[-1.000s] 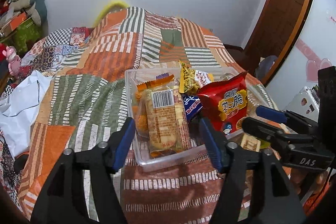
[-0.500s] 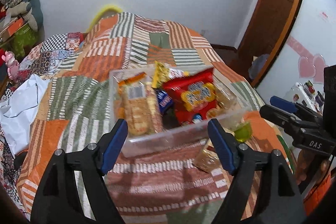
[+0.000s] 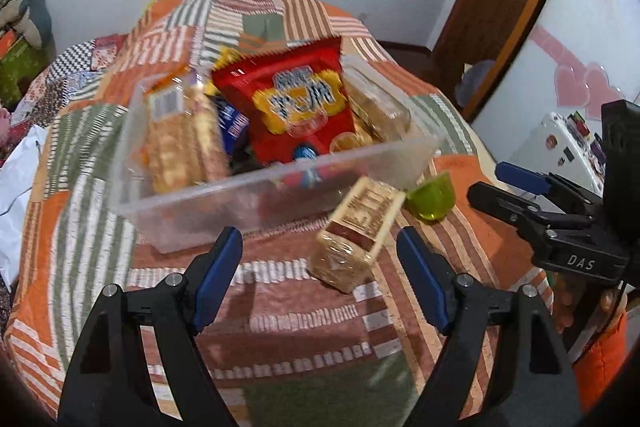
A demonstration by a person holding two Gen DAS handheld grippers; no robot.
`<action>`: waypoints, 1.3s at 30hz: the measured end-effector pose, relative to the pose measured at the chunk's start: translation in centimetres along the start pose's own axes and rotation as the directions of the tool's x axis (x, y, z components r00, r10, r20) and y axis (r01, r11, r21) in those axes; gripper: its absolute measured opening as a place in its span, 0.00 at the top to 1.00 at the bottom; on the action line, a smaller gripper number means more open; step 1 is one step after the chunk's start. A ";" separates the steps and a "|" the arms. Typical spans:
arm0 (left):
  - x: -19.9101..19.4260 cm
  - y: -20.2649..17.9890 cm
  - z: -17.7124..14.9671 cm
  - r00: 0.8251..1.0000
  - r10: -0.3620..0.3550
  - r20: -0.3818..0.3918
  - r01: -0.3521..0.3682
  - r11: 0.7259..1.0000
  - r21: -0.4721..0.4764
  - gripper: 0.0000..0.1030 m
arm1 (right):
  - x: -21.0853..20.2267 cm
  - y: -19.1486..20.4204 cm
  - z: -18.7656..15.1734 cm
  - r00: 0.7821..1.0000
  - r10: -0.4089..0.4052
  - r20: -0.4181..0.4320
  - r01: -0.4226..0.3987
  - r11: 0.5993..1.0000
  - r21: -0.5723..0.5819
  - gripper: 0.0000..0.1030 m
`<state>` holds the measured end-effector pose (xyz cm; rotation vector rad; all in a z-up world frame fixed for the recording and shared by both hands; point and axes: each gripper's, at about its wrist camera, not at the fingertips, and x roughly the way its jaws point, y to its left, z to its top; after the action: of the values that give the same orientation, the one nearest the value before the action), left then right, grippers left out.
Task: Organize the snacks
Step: 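Grasp the green jelly cup with the right tool while the left tool grasps the cream biscuit block, then place the jelly cup and biscuit block into the clear box and open both tools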
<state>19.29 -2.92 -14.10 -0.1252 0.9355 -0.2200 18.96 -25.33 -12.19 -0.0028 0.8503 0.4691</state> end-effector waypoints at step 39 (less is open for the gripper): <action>4.5 -1.9 -0.8 0.995 -0.082 -0.053 0.084 0.996 0.024 0.66 | 2.2 0.1 -2.0 0.994 0.018 -0.105 -0.018 1.000 -0.001 0.56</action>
<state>20.94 -5.86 -17.71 -0.1353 0.9795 -0.3134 18.74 -24.70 -15.11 -0.0216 0.9536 0.4902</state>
